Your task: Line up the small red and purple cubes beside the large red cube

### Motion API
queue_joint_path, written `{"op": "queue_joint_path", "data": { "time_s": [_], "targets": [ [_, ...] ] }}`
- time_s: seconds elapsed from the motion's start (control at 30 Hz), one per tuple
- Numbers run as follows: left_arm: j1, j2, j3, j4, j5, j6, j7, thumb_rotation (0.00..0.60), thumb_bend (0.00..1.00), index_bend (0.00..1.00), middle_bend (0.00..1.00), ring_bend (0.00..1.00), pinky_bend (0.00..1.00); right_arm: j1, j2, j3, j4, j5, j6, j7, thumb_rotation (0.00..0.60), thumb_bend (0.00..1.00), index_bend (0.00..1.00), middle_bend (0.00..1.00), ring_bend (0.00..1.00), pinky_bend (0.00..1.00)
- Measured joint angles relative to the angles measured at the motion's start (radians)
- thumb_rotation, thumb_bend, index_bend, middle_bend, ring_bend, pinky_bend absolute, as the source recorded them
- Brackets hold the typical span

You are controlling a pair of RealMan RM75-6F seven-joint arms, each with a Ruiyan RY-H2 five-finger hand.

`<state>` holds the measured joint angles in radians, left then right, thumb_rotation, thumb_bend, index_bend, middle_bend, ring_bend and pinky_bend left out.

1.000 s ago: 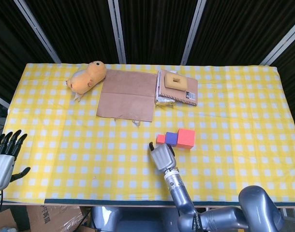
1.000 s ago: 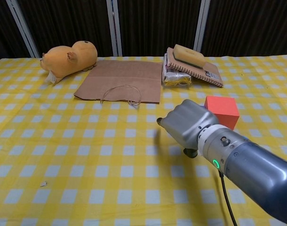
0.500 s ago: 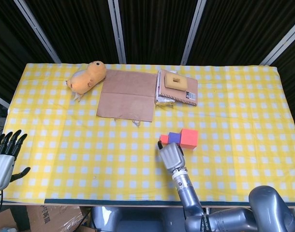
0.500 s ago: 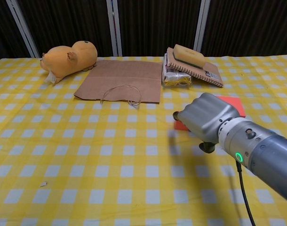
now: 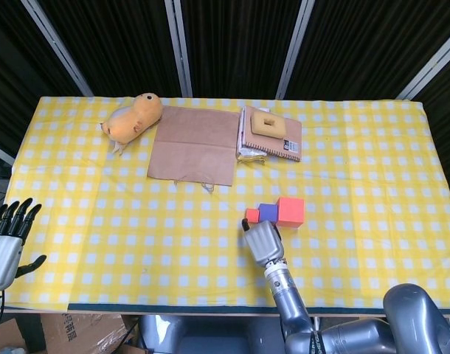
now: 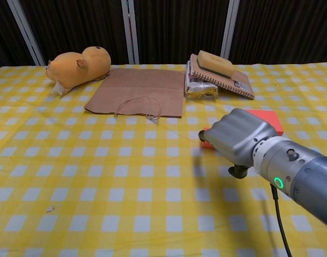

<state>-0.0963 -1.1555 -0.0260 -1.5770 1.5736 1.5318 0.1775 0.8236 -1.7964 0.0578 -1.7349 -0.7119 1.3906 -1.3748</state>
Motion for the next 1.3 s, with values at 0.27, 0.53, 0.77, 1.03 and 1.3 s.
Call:
{"op": "queue_joint_path", "data": {
  "time_s": [0.27, 0.53, 0.77, 1.03, 1.3],
  "targets": [
    [0.000, 0.000, 0.000, 0.000, 0.000, 0.000, 0.000, 0.600, 0.03, 0.00, 0.00, 0.00, 0.00, -0.004, -0.009, -0.006, -0.004, -0.037, 0.004, 0.026, 0.600, 0.39, 0.21, 0.87, 0.91, 0.80],
    [0.000, 0.000, 0.000, 0.000, 0.000, 0.000, 0.000, 0.600, 0.03, 0.00, 0.00, 0.00, 0.00, -0.005, -0.018, -0.002, 0.025, -0.131, 0.003, 0.084, 0.600, 0.39, 0.21, 0.87, 0.91, 0.80],
    [0.000, 0.000, 0.000, 0.000, 0.000, 0.000, 0.000, 0.600, 0.03, 0.00, 0.00, 0.00, 0.00, -0.015, 0.001, -0.003, -0.013, -0.155, 0.014, 0.089, 0.600, 0.39, 0.21, 0.87, 0.90, 0.80],
    [0.000, 0.000, 0.000, 0.000, 0.000, 0.000, 0.000, 0.600, 0.03, 0.00, 0.00, 0.00, 0.00, -0.080, 0.123, -0.047, -0.129, -0.259, 0.075, 0.183, 0.600, 0.39, 0.21, 0.82, 0.81, 0.79],
    [0.000, 0.000, 0.000, 0.000, 0.000, 0.000, 0.000, 0.600, 0.03, 0.00, 0.00, 0.00, 0.00, -0.205, 0.298, -0.136, -0.210, -0.422, 0.180, 0.413, 0.600, 0.39, 0.13, 0.50, 0.44, 0.51]
  ]
}}
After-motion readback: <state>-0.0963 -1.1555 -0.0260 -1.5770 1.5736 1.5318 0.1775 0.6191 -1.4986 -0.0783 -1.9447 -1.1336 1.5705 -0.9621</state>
